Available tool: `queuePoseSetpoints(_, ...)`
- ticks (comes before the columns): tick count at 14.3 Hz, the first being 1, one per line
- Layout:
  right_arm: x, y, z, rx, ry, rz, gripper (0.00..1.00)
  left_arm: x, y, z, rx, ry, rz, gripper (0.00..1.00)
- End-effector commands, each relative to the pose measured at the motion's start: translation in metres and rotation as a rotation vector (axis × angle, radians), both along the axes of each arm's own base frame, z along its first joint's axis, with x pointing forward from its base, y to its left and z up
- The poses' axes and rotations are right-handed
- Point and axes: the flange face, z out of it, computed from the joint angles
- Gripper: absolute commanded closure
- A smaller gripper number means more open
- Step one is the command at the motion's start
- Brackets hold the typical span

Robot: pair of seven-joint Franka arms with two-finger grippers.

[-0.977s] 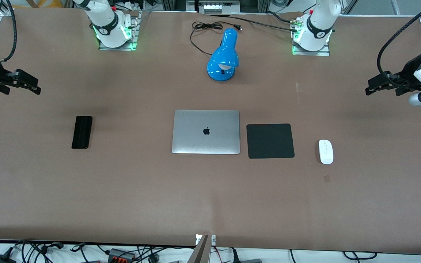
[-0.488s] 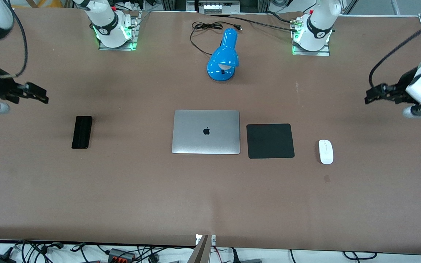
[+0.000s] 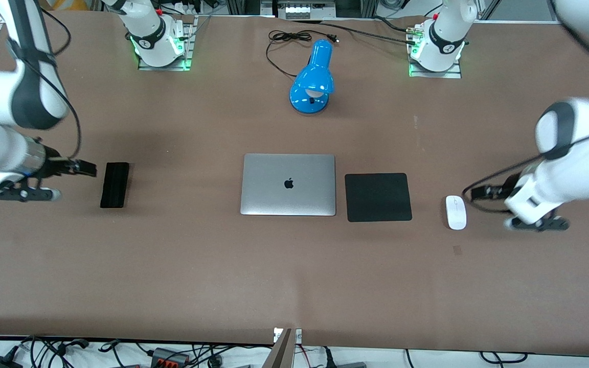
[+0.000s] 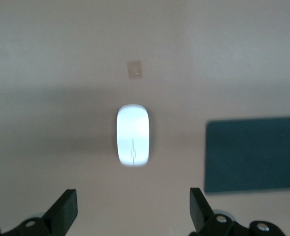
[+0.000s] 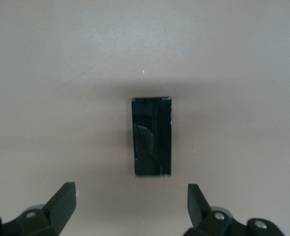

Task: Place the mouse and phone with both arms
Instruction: 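Lower the right gripper to the black phone while the left gripper reaches the mouse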

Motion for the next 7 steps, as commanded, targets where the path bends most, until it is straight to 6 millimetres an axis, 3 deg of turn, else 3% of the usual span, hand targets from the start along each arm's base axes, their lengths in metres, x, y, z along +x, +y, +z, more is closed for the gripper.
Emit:
queuePoseSetpoints(1,-0.023,-0.007,-0.050,-0.012,-0.060,-0.024,0.00,0.016,0.006,-0.050,0.049,-0.030,-0.052,0.00)
queuePoseSetpoints(4,-0.025,-0.023,-0.105,-0.007,-0.031,-0.052,0.00,0.015,0.000,-0.103,0.037,-0.002,-0.064,0.00)
queuePoseSetpoints(7,-0.029,-0.039,-0.139,-0.003,-0.005,-0.078,0.00,0.003,-0.008,-0.138,0.027,-0.030,-0.084,0.00)
